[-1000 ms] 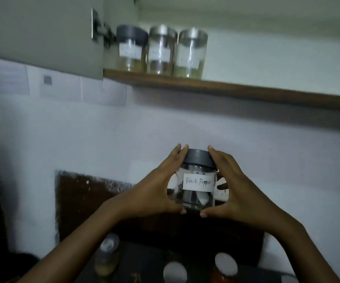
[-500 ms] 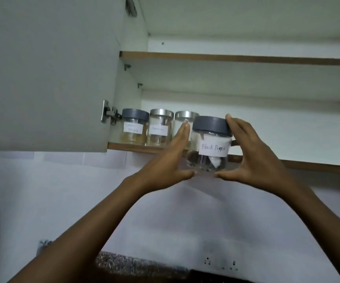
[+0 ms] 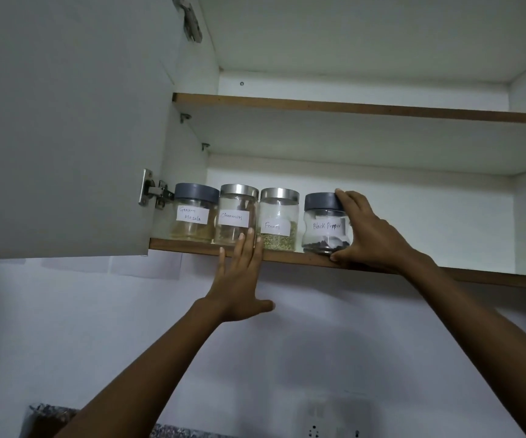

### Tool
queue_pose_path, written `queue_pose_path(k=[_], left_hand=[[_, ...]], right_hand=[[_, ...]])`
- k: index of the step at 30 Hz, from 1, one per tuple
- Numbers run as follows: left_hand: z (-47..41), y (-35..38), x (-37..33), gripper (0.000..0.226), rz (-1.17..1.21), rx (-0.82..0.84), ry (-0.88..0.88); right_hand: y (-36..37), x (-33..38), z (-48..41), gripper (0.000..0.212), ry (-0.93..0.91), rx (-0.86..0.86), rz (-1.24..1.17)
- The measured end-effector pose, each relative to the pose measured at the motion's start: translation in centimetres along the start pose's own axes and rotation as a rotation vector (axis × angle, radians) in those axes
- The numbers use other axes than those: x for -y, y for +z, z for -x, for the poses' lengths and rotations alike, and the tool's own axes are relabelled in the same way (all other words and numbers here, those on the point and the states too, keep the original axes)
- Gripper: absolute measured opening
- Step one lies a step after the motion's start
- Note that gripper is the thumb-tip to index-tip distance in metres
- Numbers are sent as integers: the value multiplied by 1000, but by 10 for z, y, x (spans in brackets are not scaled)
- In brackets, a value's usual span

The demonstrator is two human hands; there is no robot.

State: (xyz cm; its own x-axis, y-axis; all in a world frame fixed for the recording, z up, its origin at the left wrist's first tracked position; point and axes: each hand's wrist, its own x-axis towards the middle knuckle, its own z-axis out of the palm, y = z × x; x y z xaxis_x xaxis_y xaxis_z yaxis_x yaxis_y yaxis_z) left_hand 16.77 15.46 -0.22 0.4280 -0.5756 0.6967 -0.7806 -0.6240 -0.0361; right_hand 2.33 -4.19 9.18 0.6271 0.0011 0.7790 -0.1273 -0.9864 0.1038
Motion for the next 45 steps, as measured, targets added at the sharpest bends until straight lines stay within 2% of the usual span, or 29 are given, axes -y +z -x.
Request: queue_pose_path(k=[9, 17, 20, 23, 25, 28, 31, 34, 36, 40, 43, 45], left_hand=[[-2, 8, -3, 116, -48, -58, -29], [-1, 9, -4, 112, -37, -91, -36], [11, 10, -12, 94, -25, -147, 0], [36, 20, -24, 65, -12, -371, 144], [54, 28, -35, 51, 90, -477, 209], [83, 38, -54, 38, 235, -520, 259], [112, 57, -74, 33, 395, -470, 287], [147, 81, -95, 30, 559, -376, 280], [174, 99, -113, 30, 634, -269, 264], [227, 138, -150, 28, 736, -61, 246], [259, 165, -180, 29, 782, 90, 225], [276, 177, -201, 25, 778, 202, 226]], right_hand=[[15, 3, -17, 103, 31, 9, -104], [25, 13, -3, 107, 143, -46, -154], [30, 30, 30, 94, 155, -156, -135], [37, 50, 77, 69, 139, -247, -197], [42, 63, 110, 57, 158, -253, -222], [50, 82, 159, 46, 237, -181, -283], [60, 92, 209, 42, 340, -77, -313], [72, 88, 262, 28, 448, 60, -345], [74, 81, 300, 20, 498, 141, -355], [84, 65, 373, 18, 578, 297, -398], [99, 52, 423, 11, 699, 297, -418], [104, 42, 453, 13, 760, 432, -482]])
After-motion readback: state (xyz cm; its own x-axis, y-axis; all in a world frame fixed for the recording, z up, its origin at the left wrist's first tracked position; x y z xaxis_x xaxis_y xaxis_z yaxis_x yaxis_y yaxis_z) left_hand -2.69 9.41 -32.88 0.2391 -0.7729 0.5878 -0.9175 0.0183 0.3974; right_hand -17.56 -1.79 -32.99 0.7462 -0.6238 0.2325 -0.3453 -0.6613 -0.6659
